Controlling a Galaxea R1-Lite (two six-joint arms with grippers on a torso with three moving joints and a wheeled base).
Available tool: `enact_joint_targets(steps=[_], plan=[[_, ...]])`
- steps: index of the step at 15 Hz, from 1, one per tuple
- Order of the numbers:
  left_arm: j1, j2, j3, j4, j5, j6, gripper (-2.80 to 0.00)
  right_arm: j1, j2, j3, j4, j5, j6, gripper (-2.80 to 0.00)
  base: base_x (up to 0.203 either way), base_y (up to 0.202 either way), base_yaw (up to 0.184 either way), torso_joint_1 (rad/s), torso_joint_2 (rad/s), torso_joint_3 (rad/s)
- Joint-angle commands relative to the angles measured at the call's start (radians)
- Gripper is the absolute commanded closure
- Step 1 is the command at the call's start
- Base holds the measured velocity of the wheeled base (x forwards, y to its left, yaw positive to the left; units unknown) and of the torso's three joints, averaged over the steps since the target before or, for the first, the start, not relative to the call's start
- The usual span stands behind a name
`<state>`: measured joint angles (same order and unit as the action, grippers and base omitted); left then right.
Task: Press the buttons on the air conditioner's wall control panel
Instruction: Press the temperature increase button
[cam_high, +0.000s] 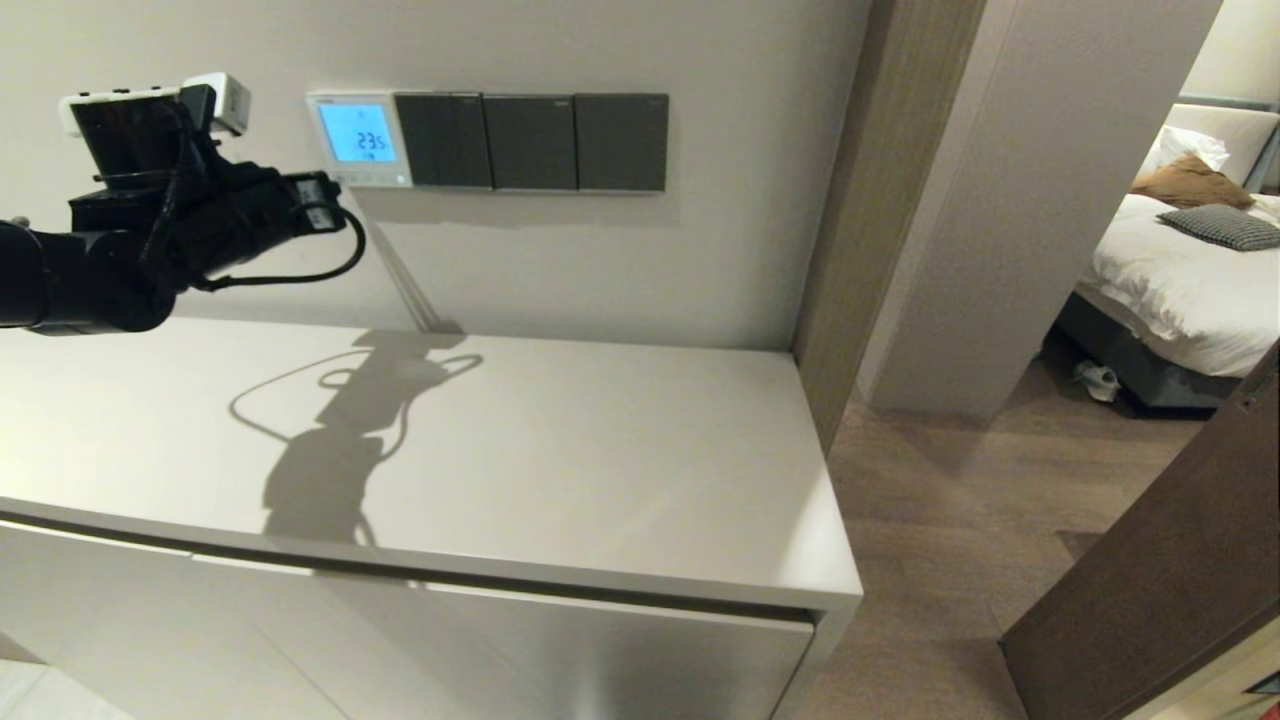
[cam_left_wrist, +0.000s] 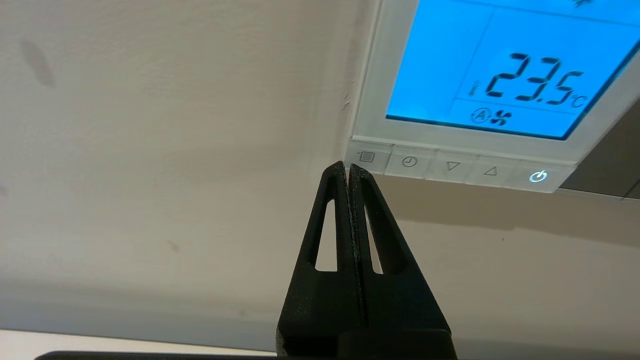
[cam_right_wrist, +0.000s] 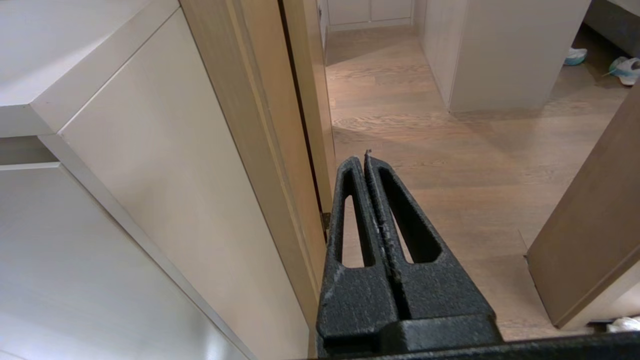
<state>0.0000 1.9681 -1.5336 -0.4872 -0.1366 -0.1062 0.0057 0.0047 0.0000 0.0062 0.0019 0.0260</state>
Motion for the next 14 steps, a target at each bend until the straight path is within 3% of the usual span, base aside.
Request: enact_joint_targets(steps=[1, 14], plan=[[0.001, -0.021, 0.015, -0.005, -0.001, -0.001, 0.00, 0.000, 0.001, 0.002, 0.000, 0.001, 0.000, 0.00, 0.000, 0.000, 0.000, 0.000, 0.00, 0.000], [0.002, -0.011, 0.006, -0.001, 0.002, -0.001, 0.00, 0.000, 0.001, 0.002, 0.000, 0.001, 0.000, 0.00, 0.000, 0.000, 0.000, 0.000, 0.00, 0.000]])
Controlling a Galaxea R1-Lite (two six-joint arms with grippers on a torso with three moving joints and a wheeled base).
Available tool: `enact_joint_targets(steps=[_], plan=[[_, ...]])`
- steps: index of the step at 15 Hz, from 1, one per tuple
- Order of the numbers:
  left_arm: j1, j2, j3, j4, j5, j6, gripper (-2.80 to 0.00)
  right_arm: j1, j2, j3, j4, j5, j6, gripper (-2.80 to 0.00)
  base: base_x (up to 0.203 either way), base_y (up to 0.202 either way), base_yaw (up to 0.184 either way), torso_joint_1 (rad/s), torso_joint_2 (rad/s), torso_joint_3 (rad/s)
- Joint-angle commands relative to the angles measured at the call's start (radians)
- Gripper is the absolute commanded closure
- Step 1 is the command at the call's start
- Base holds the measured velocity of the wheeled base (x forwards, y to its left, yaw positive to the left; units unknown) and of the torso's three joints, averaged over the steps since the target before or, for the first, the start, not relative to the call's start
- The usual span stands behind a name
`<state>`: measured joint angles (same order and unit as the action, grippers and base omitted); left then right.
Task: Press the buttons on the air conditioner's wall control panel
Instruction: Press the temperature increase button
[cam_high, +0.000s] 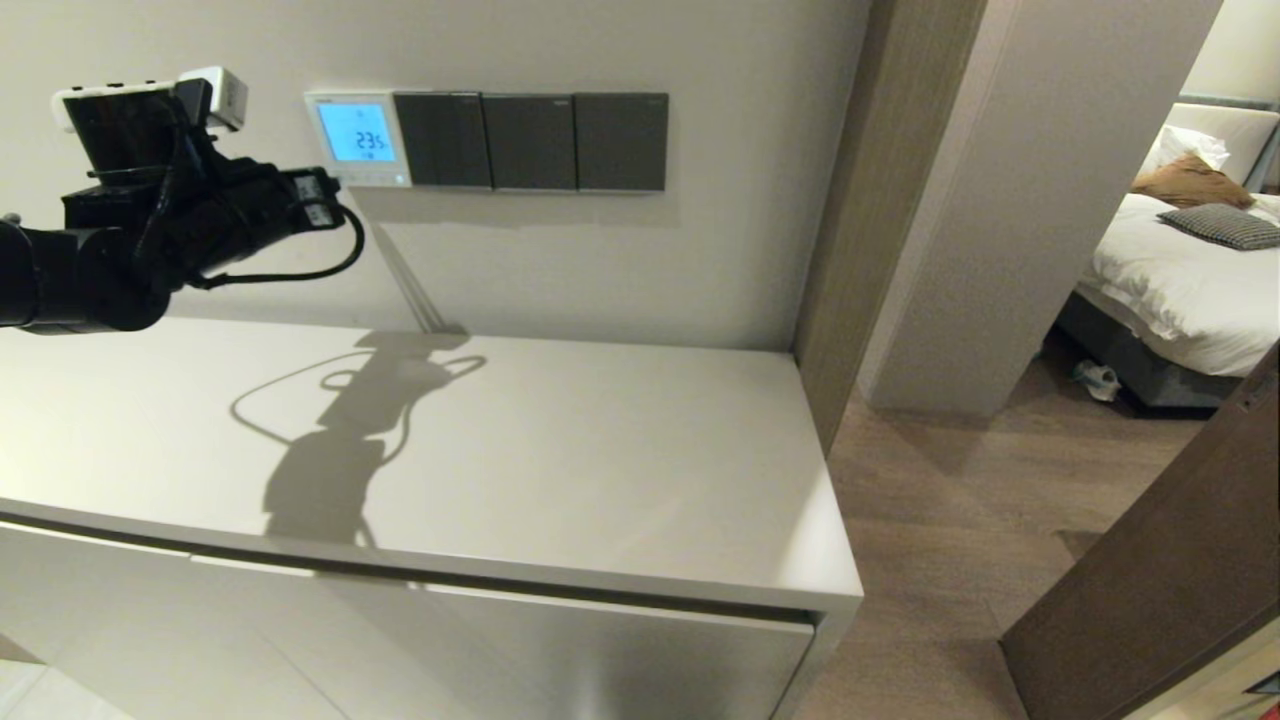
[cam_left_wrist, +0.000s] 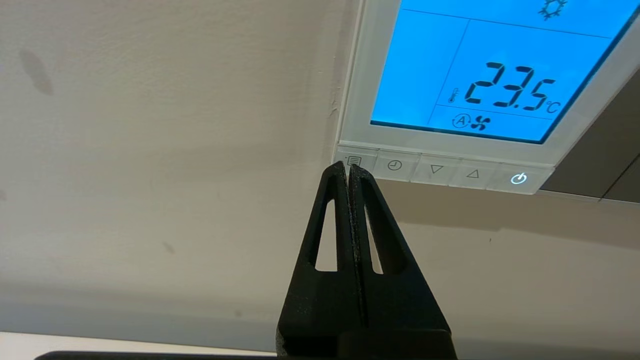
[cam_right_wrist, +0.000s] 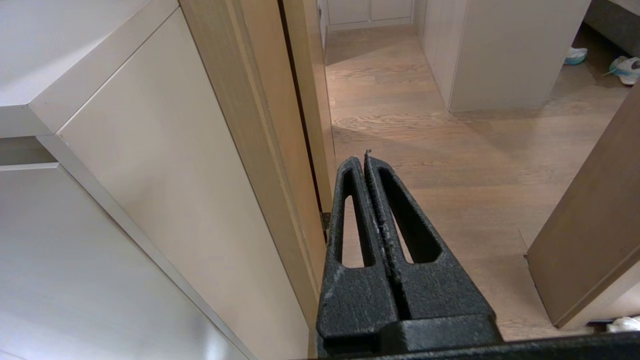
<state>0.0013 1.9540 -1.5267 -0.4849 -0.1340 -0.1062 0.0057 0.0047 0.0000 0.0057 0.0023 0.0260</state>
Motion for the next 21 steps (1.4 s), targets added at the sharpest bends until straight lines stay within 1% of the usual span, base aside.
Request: enact_joint_targets(steps=[1, 11, 17, 21], plan=[[0.000, 0.003, -0.004, -0.003, -0.001, -0.001, 0.00, 0.000, 0.001, 0.002, 0.000, 0.001, 0.000, 0.00, 0.000, 0.000, 0.000, 0.000, 0.00, 0.000], [0.000, 0.039, -0.044, 0.009, 0.002, -0.001, 0.00, 0.000, 0.001, 0.002, 0.000, 0.000, 0.000, 0.00, 0.000, 0.000, 0.000, 0.000, 0.00, 0.000], [-0.001, 0.020, -0.022, -0.001, 0.004, -0.001, 0.00, 0.000, 0.001, 0.002, 0.000, 0.001, 0.000, 0.00, 0.000, 0.000, 0.000, 0.000, 0.00, 0.000], [0.001, -0.019, 0.016, -0.010, 0.005, -0.001, 0.00, 0.000, 0.001, 0.002, 0.000, 0.001, 0.000, 0.00, 0.000, 0.000, 0.000, 0.000, 0.00, 0.000]])
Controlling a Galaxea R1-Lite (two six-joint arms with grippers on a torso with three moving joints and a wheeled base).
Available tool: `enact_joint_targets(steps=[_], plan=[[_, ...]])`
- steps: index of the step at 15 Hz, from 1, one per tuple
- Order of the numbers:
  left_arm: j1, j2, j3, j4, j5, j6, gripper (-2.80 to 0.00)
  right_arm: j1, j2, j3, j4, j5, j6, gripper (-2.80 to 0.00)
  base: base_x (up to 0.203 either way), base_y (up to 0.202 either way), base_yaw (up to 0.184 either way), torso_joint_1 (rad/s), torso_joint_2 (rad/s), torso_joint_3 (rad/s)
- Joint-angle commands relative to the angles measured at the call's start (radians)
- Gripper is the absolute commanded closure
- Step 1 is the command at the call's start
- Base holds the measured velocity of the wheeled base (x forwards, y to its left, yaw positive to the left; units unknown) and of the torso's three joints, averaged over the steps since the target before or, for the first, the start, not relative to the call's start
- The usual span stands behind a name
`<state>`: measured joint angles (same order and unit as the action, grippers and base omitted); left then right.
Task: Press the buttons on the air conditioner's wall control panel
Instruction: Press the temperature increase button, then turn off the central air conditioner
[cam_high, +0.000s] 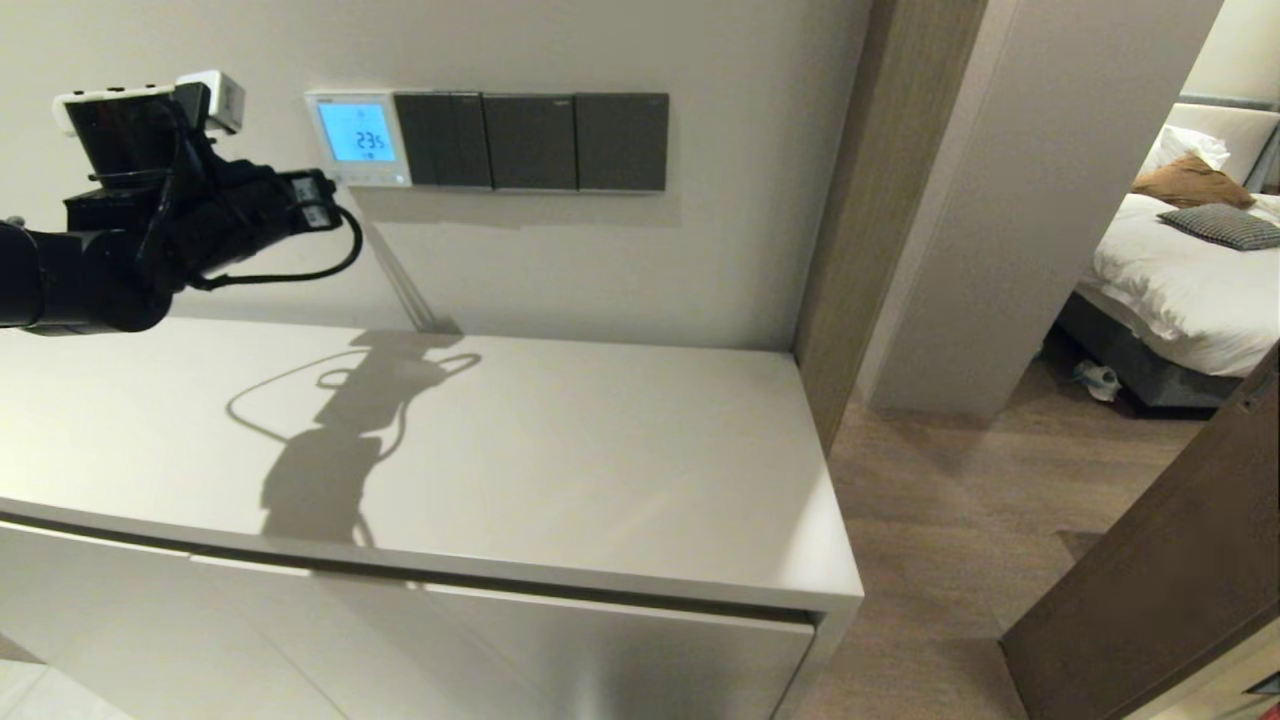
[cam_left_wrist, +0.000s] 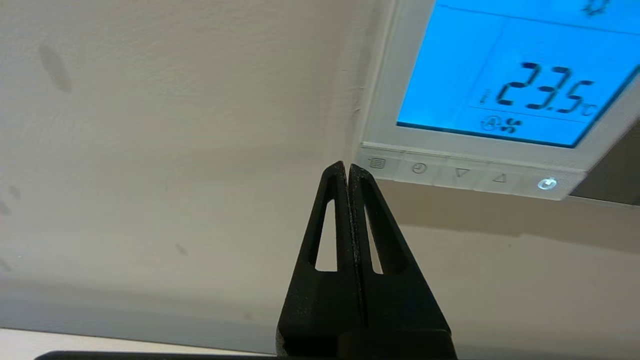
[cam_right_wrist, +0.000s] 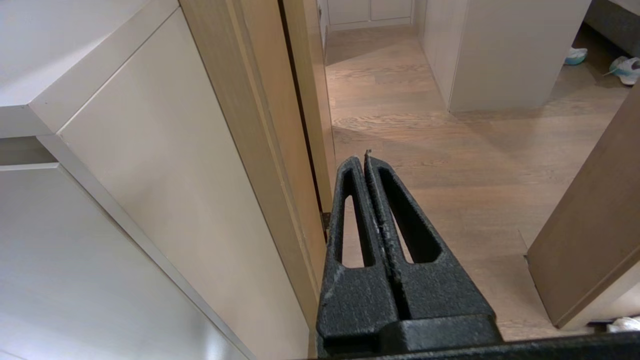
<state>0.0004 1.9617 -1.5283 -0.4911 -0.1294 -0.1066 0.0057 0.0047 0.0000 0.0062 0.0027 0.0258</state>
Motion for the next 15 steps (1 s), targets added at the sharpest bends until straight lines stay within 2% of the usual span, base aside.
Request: enact_joint_targets(steps=[1, 7, 11, 15], plan=[[0.003, -0.045, 0.040, -0.008, 0.001, -0.001, 0.00, 0.000, 0.001, 0.002, 0.000, 0.000, 0.000, 0.00, 0.000, 0.000, 0.000, 0.000, 0.00, 0.000], [0.021, -0.209, 0.215, -0.040, 0.001, 0.008, 0.00, 0.000, 0.001, 0.002, 0.000, 0.000, 0.000, 0.00, 0.000, 0.000, 0.000, 0.000, 0.00, 0.000], [0.090, -0.347, 0.406, -0.055, -0.008, 0.023, 0.00, 0.000, 0.001, 0.002, 0.000, 0.000, 0.000, 0.00, 0.000, 0.000, 0.000, 0.000, 0.00, 0.000], [0.114, -0.501, 0.638, -0.144, -0.056, 0.032, 0.00, 0.000, 0.001, 0.002, 0.000, 0.000, 0.000, 0.00, 0.000, 0.000, 0.000, 0.000, 0.00, 0.000]])
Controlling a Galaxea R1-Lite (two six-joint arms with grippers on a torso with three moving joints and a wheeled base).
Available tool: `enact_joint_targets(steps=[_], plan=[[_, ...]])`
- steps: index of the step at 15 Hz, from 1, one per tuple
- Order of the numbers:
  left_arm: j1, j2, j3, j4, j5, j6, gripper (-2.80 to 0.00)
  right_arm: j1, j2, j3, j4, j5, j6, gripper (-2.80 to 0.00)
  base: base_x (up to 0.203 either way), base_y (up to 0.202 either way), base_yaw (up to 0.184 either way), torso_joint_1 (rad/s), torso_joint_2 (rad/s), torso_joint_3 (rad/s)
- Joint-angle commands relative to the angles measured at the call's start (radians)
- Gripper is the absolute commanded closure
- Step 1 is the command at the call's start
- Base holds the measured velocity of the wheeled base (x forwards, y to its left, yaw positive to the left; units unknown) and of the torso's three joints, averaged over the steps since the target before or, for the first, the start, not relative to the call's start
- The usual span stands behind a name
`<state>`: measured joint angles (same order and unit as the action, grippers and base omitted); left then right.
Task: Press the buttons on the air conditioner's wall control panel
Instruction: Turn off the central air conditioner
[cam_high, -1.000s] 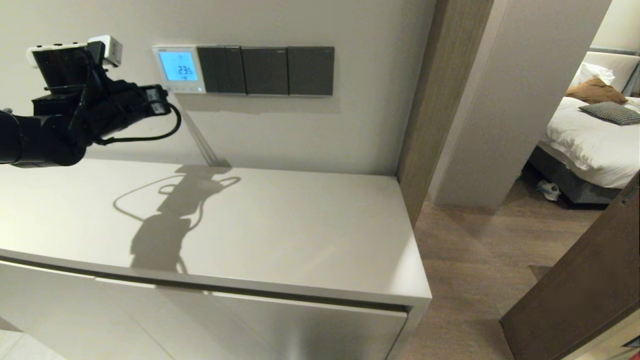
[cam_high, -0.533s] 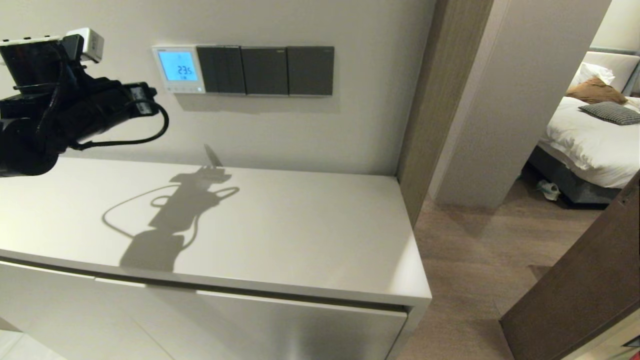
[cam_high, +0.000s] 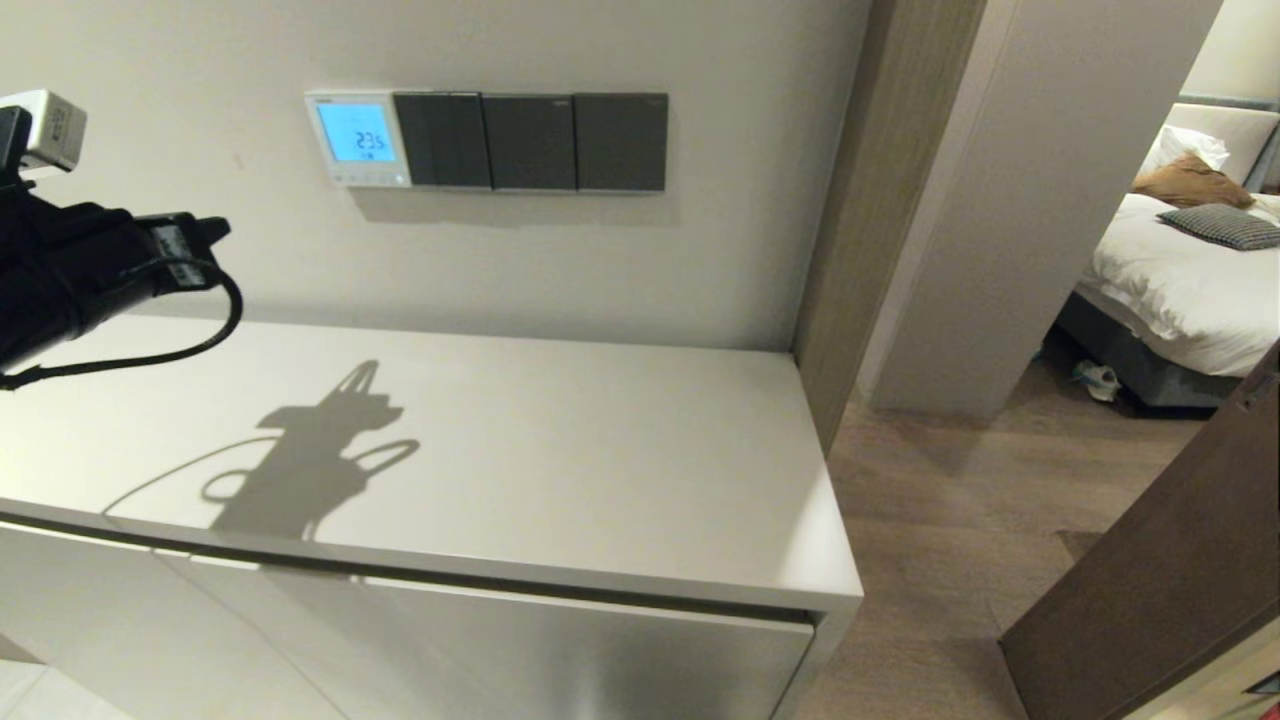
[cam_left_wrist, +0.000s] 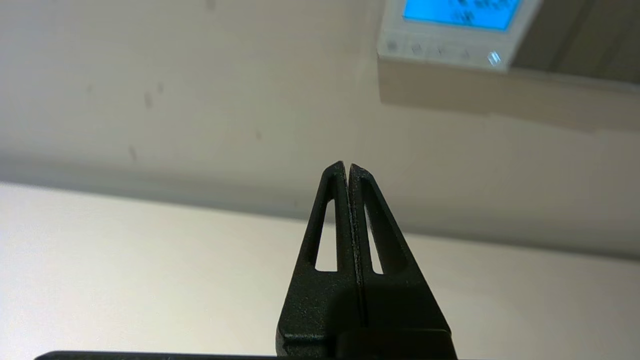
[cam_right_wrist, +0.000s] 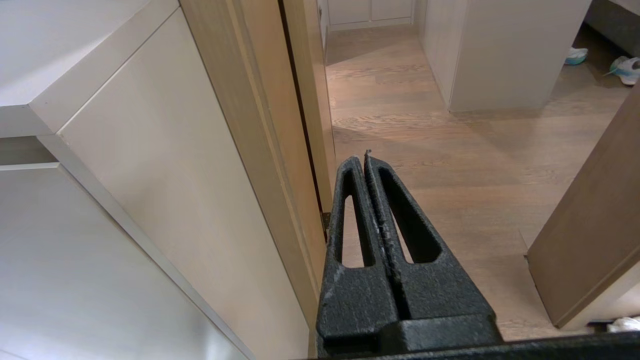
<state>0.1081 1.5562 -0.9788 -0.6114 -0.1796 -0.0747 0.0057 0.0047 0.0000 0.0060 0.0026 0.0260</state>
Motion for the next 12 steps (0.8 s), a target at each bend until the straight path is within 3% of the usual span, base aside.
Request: enact_joint_targets(steps=[1, 12], plan=[[0.007, -0.139, 0.145, -0.046, -0.011, 0.000, 0.00, 0.000, 0.001, 0.002, 0.000, 0.000, 0.000, 0.00, 0.000, 0.000, 0.000, 0.000, 0.00, 0.000], [0.007, -0.700, 0.689, -0.073, -0.078, -0.002, 0.00, 0.000, 0.001, 0.002, 0.000, 0.000, 0.000, 0.00, 0.000, 0.000, 0.000, 0.000, 0.00, 0.000]])
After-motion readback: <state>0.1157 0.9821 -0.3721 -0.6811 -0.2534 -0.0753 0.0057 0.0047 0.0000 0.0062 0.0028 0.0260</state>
